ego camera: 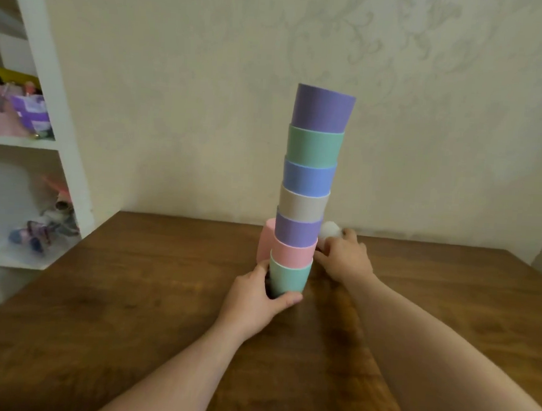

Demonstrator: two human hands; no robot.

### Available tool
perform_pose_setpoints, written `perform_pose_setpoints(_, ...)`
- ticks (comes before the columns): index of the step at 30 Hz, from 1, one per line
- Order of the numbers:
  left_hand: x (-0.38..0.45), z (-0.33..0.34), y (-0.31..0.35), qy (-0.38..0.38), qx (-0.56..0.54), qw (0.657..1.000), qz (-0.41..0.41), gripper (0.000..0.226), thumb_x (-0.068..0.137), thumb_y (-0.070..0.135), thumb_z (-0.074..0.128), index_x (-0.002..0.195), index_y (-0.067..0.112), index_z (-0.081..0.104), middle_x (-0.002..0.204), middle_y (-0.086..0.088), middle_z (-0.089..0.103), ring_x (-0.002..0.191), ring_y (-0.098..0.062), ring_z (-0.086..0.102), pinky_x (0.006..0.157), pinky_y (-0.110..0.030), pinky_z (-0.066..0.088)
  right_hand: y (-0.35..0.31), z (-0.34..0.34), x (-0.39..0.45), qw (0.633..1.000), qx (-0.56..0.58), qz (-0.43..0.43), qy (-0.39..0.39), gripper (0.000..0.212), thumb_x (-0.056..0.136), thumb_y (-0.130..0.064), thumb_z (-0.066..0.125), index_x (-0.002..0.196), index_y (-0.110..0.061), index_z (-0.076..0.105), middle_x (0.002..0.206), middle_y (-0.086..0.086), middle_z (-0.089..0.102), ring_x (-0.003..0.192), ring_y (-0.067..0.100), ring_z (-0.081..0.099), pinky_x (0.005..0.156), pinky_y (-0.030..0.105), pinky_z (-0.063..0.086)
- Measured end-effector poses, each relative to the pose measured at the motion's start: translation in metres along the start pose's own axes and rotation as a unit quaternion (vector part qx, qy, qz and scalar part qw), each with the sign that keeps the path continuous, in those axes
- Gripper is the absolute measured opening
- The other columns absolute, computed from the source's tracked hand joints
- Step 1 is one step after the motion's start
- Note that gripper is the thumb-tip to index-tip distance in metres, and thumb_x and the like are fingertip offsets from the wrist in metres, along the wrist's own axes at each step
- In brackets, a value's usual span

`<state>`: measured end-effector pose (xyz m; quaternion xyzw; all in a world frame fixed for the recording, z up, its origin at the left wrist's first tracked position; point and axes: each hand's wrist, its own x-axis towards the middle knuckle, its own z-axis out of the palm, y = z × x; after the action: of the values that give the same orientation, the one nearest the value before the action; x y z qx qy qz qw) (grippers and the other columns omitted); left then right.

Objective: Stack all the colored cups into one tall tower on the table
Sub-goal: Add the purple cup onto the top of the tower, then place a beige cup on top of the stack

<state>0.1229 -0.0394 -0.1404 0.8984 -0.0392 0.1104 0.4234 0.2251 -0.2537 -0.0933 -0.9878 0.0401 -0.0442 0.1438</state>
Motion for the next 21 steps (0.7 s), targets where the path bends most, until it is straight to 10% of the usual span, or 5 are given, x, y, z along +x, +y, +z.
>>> perform_pose_setpoints(4,0.0,0.0,0.001,-0.002,-0.004,1.0,0.002,0.094,0.064,0.083,0.076,0.142,0.037,0.055,0.134,0.011,0.072,0.117,-0.014,0.069,0.091,-0.035,0.059,0.007,-0.004,-0.02,0.997,-0.02,0.058,0.052,0.046,0.095,-0.034,0.073,0.134,-0.02,0.053,0.132,0.012,0.042,0.113,0.045,0.062,0.097,0.055,0.052)
perform_pose_setpoints(10,-0.007,-0.013,0.003,-0.059,-0.079,0.995,-0.023,0.131,0.049,0.095,0.076,0.161,0.038,0.038,0.154,0.014,0.058,0.133,-0.012,0.061,0.108,-0.041,0.055,0.028,-0.038,-0.058,0.996,-0.005,0.081,-0.024,0.096,0.066,-0.058,0.088,0.146,-0.026,0.044,0.133,0.01,0.061,0.117,0.033,0.065,0.086,0.043,0.058)
perform_pose_setpoints(15,-0.008,-0.05,0.036,-0.015,-0.2,0.979,0.023,0.097,0.059,0.092,0.077,0.145,0.061,0.044,0.15,0.019,0.059,0.126,0.006,0.061,0.101,-0.026,0.055,0.047,-0.05,-0.087,0.99,-0.008,0.114,-0.086,0.096,0.06,-0.064,0.091,0.142,-0.024,0.059,0.126,0.002,0.068,0.103,0.023,0.065,0.077,0.035,0.056)
perform_pose_setpoints(21,0.035,-0.087,0.135,0.027,-0.27,0.962,0.0,0.139,0.054,0.076,0.09,0.165,0.043,0.014,0.142,0.016,0.05,0.125,-0.01,0.056,0.104,-0.04,0.05,0.04,-0.03,-0.122,0.976,0.12,0.159,-0.093,0.079,0.065,-0.064,0.088,0.126,-0.021,0.061,0.099,-0.003,0.064,0.086,0.017,0.065,0.062,0.033,0.058)
